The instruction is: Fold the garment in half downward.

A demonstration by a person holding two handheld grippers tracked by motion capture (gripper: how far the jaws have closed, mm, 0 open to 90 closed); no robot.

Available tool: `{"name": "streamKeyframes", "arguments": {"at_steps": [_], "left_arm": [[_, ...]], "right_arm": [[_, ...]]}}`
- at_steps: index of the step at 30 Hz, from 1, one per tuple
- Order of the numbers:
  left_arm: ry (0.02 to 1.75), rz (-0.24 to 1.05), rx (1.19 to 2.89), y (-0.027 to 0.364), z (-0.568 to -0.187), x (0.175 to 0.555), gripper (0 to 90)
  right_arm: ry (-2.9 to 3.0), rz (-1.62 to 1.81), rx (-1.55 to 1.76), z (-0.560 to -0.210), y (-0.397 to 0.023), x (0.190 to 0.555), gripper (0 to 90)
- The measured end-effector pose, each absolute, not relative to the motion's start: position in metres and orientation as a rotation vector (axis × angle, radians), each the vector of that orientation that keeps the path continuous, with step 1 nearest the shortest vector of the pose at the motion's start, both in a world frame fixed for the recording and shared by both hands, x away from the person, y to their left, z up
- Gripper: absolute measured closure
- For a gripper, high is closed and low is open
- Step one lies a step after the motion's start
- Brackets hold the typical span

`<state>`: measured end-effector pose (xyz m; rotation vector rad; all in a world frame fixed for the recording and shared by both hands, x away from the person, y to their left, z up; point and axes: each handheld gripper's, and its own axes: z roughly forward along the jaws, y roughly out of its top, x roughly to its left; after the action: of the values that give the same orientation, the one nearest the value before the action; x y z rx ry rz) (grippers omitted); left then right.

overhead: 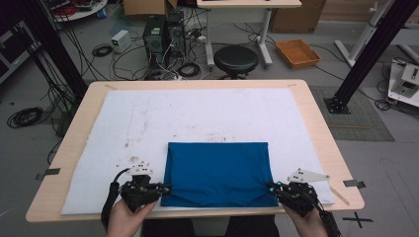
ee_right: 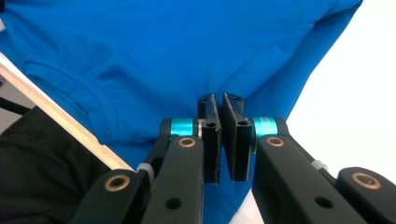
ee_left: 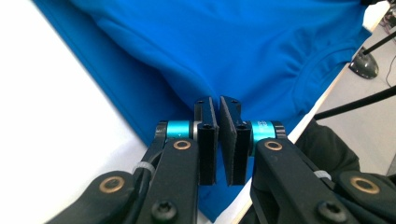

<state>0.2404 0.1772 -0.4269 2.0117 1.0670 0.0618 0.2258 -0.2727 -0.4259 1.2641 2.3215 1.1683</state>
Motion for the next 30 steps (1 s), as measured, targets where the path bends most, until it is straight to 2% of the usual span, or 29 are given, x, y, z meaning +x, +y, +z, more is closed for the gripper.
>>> {"name": "streamKeyframes", "arguments": {"at_steps": [3,4,5,6,8,9,12,18,22,28,30], "left_arm": [[1.07,0.077,2.019,0.176,-0.431,0.24,81.6],[1.07,0.077,2.019,0.176,-0.431,0.24,73.1],[1.068,0.096,2.02,0.176,-0.431,0.24,66.0],[1.069,0.121,2.01,0.177,-0.429,0.241,62.4],[1.072,0.196,1.999,0.178,-0.424,0.247,52.6],[1.069,0.226,1.986,0.179,-0.422,0.252,50.2],[1.078,0.314,1.96,0.179,-0.415,0.272,48.3],[1.128,0.458,1.92,0.174,-0.416,0.326,46.6],[1.195,0.515,1.905,0.172,-0.429,0.359,46.6],[1.256,0.432,1.933,0.168,-0.444,0.38,48.0],[1.246,0.439,1.966,0.166,-0.447,0.379,57.0]], "right_arm": [[2.323,1.157,1.246,-0.428,-0.272,0.227,84.3],[2.323,1.157,1.246,-0.428,-0.272,0.227,84.3],[2.308,1.156,1.247,-0.427,-0.273,0.229,75.7],[2.295,1.154,1.243,-0.426,-0.274,0.232,73.2],[2.242,1.145,1.244,-0.423,-0.277,0.239,62.9],[2.216,1.139,1.247,-0.421,-0.28,0.245,62.4],[2.138,1.136,1.285,-0.416,-0.285,0.269,57.0],[2.058,1.147,1.352,-0.412,-0.289,0.324,55.4],[2.059,1.104,1.424,-0.424,-0.285,0.36,55.4],[2.119,1.058,1.502,-0.441,-0.281,0.382,60.0],[2.148,1.051,1.512,-0.444,-0.28,0.384,65.1]]}}
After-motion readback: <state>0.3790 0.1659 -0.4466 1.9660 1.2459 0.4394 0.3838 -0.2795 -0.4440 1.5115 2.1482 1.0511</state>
